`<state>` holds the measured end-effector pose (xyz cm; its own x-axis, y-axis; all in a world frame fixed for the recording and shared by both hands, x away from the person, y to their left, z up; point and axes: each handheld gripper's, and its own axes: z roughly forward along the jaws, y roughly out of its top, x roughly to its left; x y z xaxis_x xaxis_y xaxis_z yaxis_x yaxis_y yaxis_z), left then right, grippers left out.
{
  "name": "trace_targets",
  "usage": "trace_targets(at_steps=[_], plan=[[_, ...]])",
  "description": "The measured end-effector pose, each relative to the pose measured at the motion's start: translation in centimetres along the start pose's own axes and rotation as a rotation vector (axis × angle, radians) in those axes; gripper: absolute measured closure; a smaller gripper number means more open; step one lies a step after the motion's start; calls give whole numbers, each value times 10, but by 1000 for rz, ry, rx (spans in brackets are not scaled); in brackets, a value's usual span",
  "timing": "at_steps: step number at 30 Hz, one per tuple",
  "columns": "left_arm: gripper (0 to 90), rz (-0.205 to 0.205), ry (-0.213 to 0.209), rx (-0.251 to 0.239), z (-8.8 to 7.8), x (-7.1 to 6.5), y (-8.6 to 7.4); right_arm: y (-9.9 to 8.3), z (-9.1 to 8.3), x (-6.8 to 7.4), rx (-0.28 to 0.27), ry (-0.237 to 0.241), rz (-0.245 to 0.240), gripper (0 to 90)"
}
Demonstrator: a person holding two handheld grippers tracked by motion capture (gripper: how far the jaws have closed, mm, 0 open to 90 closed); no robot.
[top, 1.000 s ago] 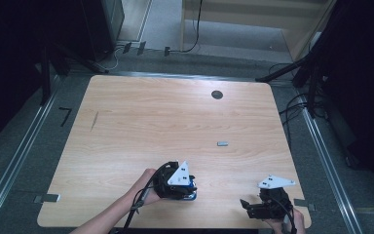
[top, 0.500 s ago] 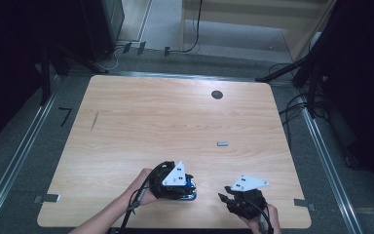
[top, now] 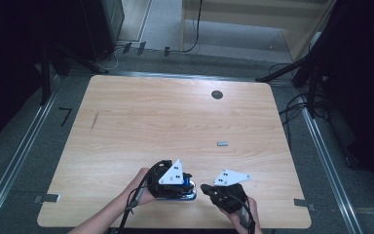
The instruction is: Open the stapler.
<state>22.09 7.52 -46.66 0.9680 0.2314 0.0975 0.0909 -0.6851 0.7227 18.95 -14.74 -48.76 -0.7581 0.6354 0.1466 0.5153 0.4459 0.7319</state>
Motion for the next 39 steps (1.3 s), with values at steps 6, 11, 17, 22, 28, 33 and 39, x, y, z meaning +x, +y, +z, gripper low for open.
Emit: trace_targets(at_steps=[6,11,17,22,28,33,39], plan=[[652,0,-2,-7,-1,0,0,9,12,6,-5,15,-13,900],[652,7,-3,-9,-2,0,0,12,21,7,8,19,-9,900],[653,8,-7,-17,-4,-1,-1,12,27,6,9,20,3,900],[653,13,-4,-14,-4,-1,-1,11,30,4,13,12,-2,900],[654,11,-2,-15,-4,0,-1,10,31,3,9,23,-10,900],[654,12,-4,-17,-5,0,-1,9,31,5,-7,23,-28,883],[654,9,-8,-23,-5,0,-2,8,32,5,-18,26,-38,886]])
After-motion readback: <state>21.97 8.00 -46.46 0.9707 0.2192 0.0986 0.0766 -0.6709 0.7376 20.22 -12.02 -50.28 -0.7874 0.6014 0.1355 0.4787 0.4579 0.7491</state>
